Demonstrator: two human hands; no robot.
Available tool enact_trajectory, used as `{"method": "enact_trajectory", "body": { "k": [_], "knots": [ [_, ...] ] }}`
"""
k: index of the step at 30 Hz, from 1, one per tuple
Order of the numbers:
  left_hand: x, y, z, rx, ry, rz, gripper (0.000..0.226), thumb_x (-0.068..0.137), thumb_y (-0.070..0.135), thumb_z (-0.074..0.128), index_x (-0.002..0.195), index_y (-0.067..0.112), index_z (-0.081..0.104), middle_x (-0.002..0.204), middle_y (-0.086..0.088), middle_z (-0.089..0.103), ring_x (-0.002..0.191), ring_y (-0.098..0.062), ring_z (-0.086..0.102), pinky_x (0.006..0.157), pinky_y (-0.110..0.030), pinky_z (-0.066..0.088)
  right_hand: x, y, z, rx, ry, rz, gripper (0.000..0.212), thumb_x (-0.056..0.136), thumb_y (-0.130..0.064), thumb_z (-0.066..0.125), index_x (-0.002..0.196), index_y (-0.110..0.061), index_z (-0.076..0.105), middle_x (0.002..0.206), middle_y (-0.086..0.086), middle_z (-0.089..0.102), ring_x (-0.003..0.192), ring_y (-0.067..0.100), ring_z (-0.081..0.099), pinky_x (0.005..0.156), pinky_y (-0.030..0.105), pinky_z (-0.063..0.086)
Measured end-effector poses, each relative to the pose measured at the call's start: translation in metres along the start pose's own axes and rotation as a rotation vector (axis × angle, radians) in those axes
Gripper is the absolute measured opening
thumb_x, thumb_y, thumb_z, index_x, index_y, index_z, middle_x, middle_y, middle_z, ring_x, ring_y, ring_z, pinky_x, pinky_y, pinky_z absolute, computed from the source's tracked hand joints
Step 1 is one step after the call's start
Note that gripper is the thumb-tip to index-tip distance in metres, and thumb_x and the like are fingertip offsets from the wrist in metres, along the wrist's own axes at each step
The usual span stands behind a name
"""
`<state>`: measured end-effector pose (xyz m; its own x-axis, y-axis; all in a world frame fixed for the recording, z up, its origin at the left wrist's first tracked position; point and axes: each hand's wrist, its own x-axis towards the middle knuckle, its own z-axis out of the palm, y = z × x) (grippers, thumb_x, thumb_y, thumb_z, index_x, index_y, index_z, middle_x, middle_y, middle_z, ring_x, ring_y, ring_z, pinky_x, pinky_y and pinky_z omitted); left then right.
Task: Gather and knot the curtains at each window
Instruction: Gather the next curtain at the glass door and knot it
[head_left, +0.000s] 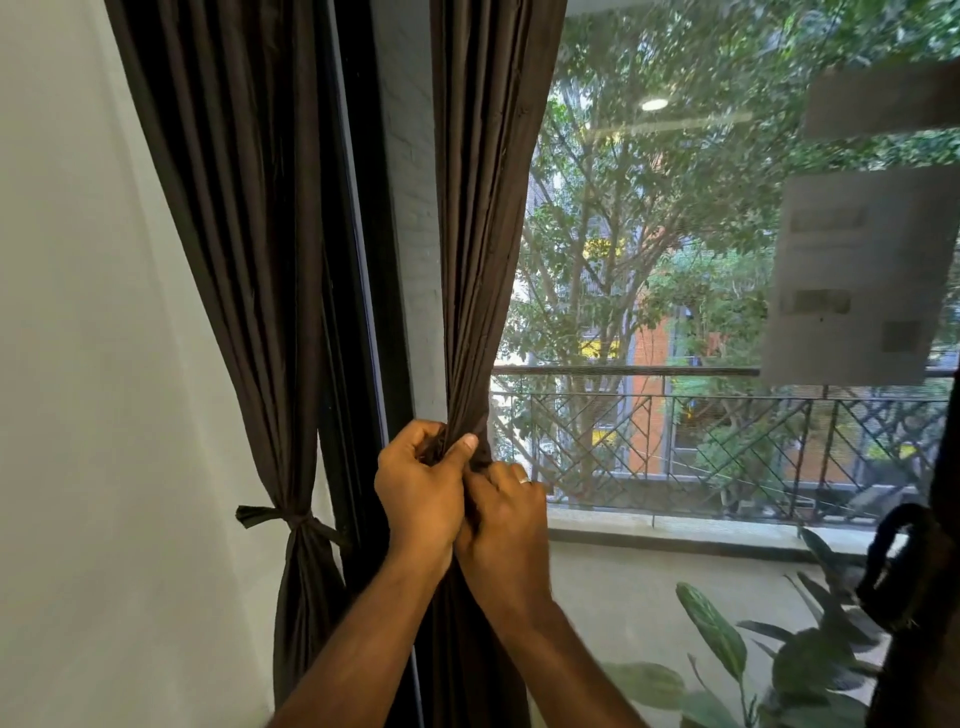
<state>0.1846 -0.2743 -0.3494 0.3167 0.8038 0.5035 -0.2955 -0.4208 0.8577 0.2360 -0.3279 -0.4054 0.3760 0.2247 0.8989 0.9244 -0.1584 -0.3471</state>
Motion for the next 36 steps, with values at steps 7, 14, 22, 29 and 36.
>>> {"method": "enact_trajectory", "body": {
  "k": [7,14,22,29,36],
  "knots": [
    [0.0,0.001,0.005,0.082,0.029,0.0,0.016,0.087,0.009,0.077,0.078,0.018,0.068,0.072,0.002,0.069,0.064,-0.005,0.065,0.062,-0.019,0.055,-0.001,0.001,-0.005,0.001,-0.015,0.019,0.021,0.086,-0.024,0.056,0.095,-0.015,0.072,0.078,0.0,0.058,0.076,0.022,0.055,0.065,0.039,0.042],
    [-0.003,-0.007,0.006,-0.002,-0.043,-0.067,0.008,0.095,0.014,0.069,0.097,0.016,0.062,0.089,-0.011,0.069,0.079,-0.02,0.07,0.075,-0.04,0.062,-0.001,0.0,-0.008,0.04,-0.018,-0.019,0.016,0.081,-0.017,0.06,0.093,-0.015,0.071,0.079,0.0,0.058,0.077,0.018,0.052,0.063,0.041,0.045],
    [0.011,-0.003,-0.011,-0.427,-0.276,-0.255,0.02,0.101,0.003,0.053,0.12,-0.004,0.052,0.101,-0.015,0.072,0.083,-0.017,0.073,0.073,-0.027,0.062,0.001,0.014,-0.03,0.227,-0.006,-0.066,0.02,0.089,-0.019,0.063,0.104,-0.018,0.076,0.098,-0.008,0.067,0.095,0.012,0.06,0.083,0.046,0.047],
    [0.013,-0.007,-0.011,-0.461,-0.362,-0.252,0.018,0.101,0.002,0.052,0.118,0.002,0.057,0.103,-0.006,0.077,0.093,-0.015,0.074,0.074,-0.023,0.06,0.026,0.04,-0.038,0.092,-0.245,0.303,0.047,0.095,-0.042,0.049,0.141,-0.038,0.048,0.134,-0.014,0.059,0.125,0.004,0.049,0.101,0.038,0.024],
    [0.023,-0.013,-0.012,0.099,-0.282,0.144,0.008,0.094,0.017,0.07,0.091,0.021,0.065,0.084,0.002,0.072,0.081,-0.009,0.069,0.073,-0.025,0.054,0.042,0.037,-0.053,0.22,-0.418,0.394,0.035,0.096,-0.022,0.054,0.063,-0.018,0.044,0.057,-0.006,0.044,0.053,0.011,0.039,0.056,0.035,0.028]
  ]
}}
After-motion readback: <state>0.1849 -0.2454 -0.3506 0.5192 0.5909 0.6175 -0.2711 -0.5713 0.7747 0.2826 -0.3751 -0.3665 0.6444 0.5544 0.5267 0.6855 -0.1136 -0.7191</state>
